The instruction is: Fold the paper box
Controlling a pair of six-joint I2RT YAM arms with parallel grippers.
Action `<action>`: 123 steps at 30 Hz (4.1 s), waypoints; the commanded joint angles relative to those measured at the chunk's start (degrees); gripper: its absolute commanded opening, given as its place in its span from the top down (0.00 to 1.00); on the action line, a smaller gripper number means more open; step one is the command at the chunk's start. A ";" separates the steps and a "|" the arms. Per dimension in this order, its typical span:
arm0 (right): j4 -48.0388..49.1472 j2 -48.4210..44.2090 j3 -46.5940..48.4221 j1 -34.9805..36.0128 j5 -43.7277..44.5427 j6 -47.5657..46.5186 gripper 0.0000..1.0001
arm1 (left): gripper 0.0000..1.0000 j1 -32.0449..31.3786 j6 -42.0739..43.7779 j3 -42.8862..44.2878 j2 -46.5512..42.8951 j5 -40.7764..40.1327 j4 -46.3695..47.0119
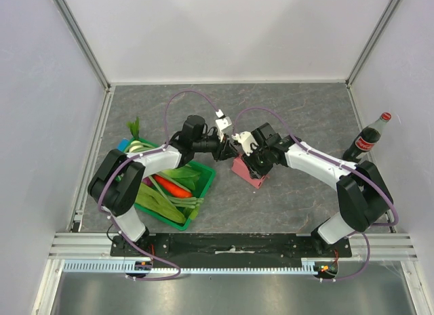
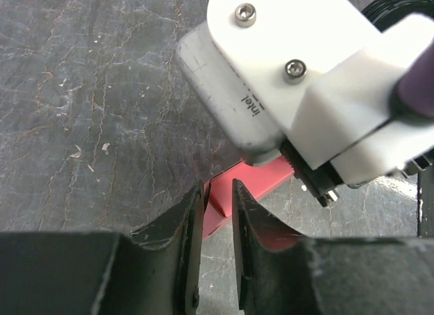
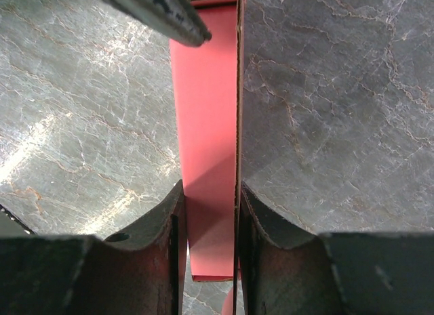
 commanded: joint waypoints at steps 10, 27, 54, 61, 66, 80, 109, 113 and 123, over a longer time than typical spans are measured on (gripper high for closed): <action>0.80 -0.68 1.53 -0.09 -1.11 -0.32 0.85 | 0.85 -1.88 3.13 2.80 0.16 -5.39 -1.89; 1.50 -0.77 1.44 -0.09 -0.49 0.56 0.87 | 0.91 -3.37 2.35 4.03 1.39 -5.65 -4.09; 6.43 -2.70 -0.32 1.49 5.57 6.36 0.89 | 0.97 -10.75 -17.61 -6.60 -1.87 -27.19 4.17; 6.51 -3.58 0.21 2.10 6.10 5.83 0.89 | 0.91 -12.51 -15.68 -8.89 -2.83 -31.31 5.14; 6.86 -3.67 0.04 2.55 7.15 5.39 0.89 | 0.97 -13.48 -13.39 -11.86 -4.06 -35.79 8.21; 7.83 -0.77 1.79 2.55 9.70 -0.76 0.86 | 0.98 -15.85 -9.43 -19.78 -5.20 -43.27 17.53; -7.55 -20.64 -4.53 1.49 17.62 22.53 0.64 | 0.98 -22.53 -16.03 -11.44 -4.24 -63.40 2.15; -5.71 -20.19 -6.11 1.49 17.43 22.27 0.60 | 0.98 -22.71 -15.59 -11.00 -4.33 -63.40 1.36; 1.23 -19.14 -8.32 1.58 18.49 20.78 0.63 | 0.98 -22.97 -14.62 -10.91 -4.77 -63.14 0.74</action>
